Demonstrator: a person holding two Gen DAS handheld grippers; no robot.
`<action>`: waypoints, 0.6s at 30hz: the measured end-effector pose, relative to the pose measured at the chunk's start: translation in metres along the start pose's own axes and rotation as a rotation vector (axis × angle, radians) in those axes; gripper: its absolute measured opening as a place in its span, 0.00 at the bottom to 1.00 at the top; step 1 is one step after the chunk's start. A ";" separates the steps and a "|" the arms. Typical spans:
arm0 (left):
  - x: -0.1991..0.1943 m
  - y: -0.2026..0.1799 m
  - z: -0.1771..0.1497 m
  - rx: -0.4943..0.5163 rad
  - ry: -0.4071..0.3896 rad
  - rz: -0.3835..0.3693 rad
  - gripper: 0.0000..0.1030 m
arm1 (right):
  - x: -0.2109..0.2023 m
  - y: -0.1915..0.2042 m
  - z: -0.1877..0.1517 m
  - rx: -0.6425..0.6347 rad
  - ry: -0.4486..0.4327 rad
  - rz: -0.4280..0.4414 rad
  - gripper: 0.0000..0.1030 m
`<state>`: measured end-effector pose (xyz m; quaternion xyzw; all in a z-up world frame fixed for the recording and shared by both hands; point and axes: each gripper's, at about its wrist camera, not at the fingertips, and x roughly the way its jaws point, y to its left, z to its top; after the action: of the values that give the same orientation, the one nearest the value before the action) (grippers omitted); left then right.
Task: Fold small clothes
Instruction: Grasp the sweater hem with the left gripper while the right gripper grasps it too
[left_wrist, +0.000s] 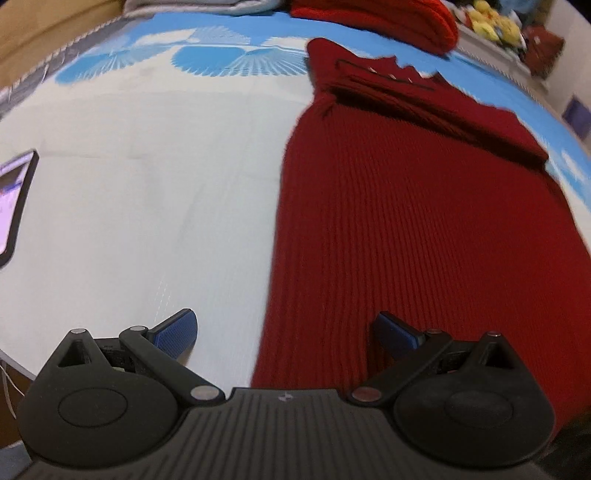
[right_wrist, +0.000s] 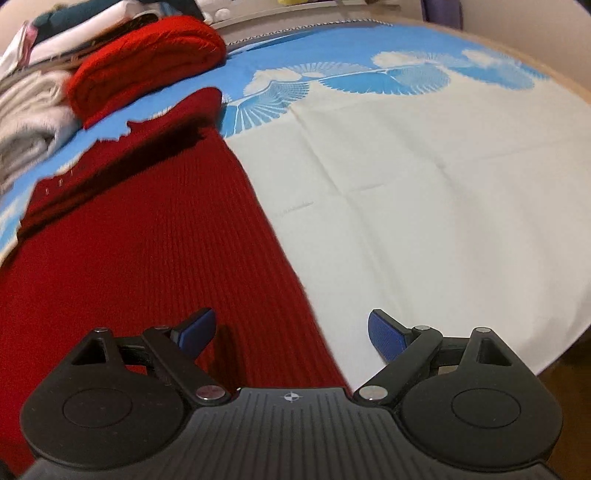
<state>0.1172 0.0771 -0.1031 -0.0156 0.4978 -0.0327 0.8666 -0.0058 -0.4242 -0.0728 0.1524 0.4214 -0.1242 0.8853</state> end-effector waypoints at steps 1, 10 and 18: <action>-0.001 -0.004 -0.003 0.014 -0.003 0.004 1.00 | -0.002 -0.002 -0.003 0.008 -0.005 -0.005 0.88; -0.018 -0.028 -0.025 0.111 -0.031 -0.072 0.78 | -0.016 0.002 -0.018 -0.036 0.004 0.056 0.86; -0.030 -0.018 -0.027 0.020 -0.078 -0.079 0.21 | -0.024 -0.001 -0.016 0.062 -0.016 0.101 0.19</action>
<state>0.0781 0.0609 -0.0900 -0.0277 0.4623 -0.0710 0.8835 -0.0318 -0.4167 -0.0638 0.2000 0.4021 -0.0937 0.8886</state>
